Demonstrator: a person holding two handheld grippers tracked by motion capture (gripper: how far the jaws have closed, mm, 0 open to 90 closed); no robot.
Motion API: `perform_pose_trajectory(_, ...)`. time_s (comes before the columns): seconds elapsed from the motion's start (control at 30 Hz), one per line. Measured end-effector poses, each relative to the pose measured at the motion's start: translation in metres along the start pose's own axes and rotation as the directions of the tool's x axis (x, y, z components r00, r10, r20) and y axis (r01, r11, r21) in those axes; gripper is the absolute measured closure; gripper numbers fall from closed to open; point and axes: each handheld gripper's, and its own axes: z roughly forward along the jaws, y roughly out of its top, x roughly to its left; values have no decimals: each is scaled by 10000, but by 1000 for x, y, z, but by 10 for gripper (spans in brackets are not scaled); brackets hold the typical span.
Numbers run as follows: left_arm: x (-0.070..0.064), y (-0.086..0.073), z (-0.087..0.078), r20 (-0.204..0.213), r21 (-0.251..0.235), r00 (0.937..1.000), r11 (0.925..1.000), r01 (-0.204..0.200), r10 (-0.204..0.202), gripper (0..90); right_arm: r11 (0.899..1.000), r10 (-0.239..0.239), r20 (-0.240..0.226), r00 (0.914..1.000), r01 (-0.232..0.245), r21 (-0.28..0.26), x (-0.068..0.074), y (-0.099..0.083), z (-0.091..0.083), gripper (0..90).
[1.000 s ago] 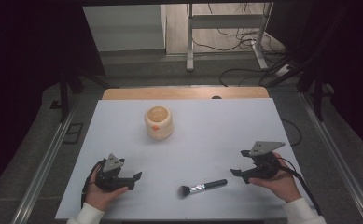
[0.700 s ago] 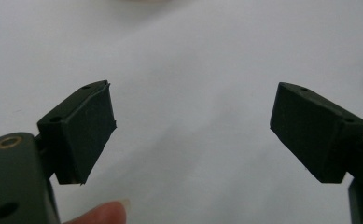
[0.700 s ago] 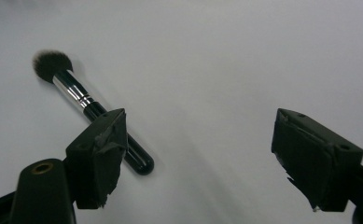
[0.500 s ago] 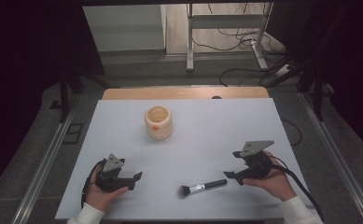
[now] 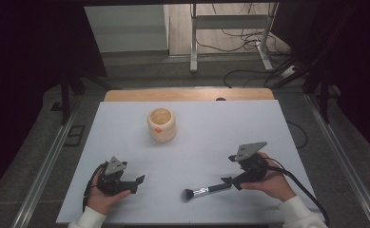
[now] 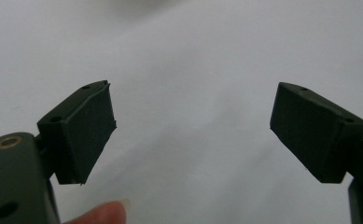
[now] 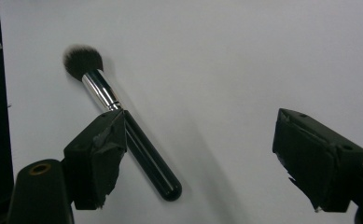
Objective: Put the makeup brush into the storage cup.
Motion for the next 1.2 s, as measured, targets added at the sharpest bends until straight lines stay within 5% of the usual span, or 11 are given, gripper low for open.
perform_pose_trajectory(1.2, -1, 0, 0, 7, 43, 10000, 10000, -58, 58, 148, 9847, -1289, -1155, 9849, 1409, 1029, 23, 31, 35, 181)
